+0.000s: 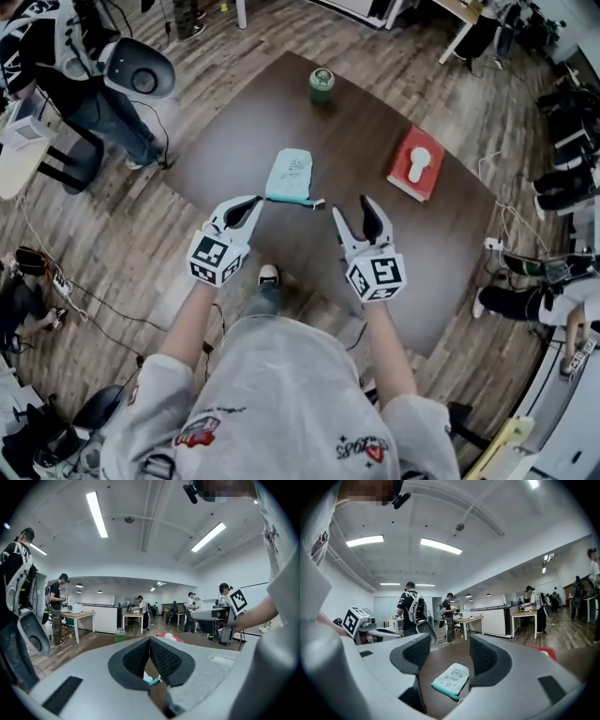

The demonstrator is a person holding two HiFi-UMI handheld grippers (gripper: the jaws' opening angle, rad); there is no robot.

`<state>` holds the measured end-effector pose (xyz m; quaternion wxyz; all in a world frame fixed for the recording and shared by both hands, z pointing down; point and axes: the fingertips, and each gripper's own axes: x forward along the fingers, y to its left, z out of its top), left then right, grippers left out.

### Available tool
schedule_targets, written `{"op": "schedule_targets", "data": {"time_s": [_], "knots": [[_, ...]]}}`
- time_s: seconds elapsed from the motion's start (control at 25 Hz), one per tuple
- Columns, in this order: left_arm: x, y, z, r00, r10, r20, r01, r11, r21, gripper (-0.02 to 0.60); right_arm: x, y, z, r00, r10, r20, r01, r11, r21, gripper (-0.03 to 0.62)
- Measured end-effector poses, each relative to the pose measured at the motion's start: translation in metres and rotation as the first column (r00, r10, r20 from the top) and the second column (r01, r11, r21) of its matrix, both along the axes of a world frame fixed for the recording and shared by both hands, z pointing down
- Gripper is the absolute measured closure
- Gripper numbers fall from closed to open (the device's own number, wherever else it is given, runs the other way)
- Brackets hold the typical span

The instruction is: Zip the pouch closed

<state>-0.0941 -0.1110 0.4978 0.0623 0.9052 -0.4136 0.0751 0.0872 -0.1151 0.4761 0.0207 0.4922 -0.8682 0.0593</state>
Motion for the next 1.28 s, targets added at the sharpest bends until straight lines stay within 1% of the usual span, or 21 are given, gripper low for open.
{"op": "schedule_targets", "data": {"time_s": [0.12, 0.24, 0.44, 0.56, 0.8, 1.16, 1.28], "knots": [[-0.01, -0.048, -0.005, 0.999, 0.045, -0.007, -0.045, 0.999, 0.005, 0.575, -0.011, -0.037, -0.003, 0.999, 0.038, -0.014, -0.038, 0.999, 0.0, 0.342], [-0.012, -0.086, -0.01, 0.995, 0.096, -0.021, -0.096, 0.995, 0.006, 0.575, -0.016, -0.066, -0.01, 0.996, 0.085, -0.029, -0.085, 0.996, 0.0, 0.342], [-0.002, -0.122, -0.008, 0.987, 0.155, -0.04, -0.154, 0.988, 0.005, 0.575, -0.013, -0.091, -0.008, 0.991, 0.128, -0.047, -0.129, 0.992, -0.004, 0.342], [0.006, -0.135, -0.003, 0.983, 0.18, -0.045, -0.181, 0.984, 0.0, 0.575, -0.008, -0.099, -0.005, 0.988, 0.144, -0.058, -0.144, 0.99, -0.004, 0.342], [0.019, -0.149, 0.003, 0.977, 0.21, -0.036, -0.21, 0.978, -0.006, 0.575, 0.0, -0.112, 0.004, 0.985, 0.166, -0.045, -0.166, 0.986, -0.013, 0.342], [0.016, -0.163, 0.009, 0.981, 0.193, -0.03, -0.194, 0.981, -0.018, 0.576, 0.0, -0.126, 0.012, 0.988, 0.14, -0.059, -0.141, 0.99, -0.016, 0.344], [0.016, -0.163, 0.014, 0.982, 0.183, -0.041, -0.184, 0.982, -0.031, 0.577, 0.003, -0.128, 0.022, 0.988, 0.131, -0.08, -0.135, 0.99, -0.047, 0.344]]}}
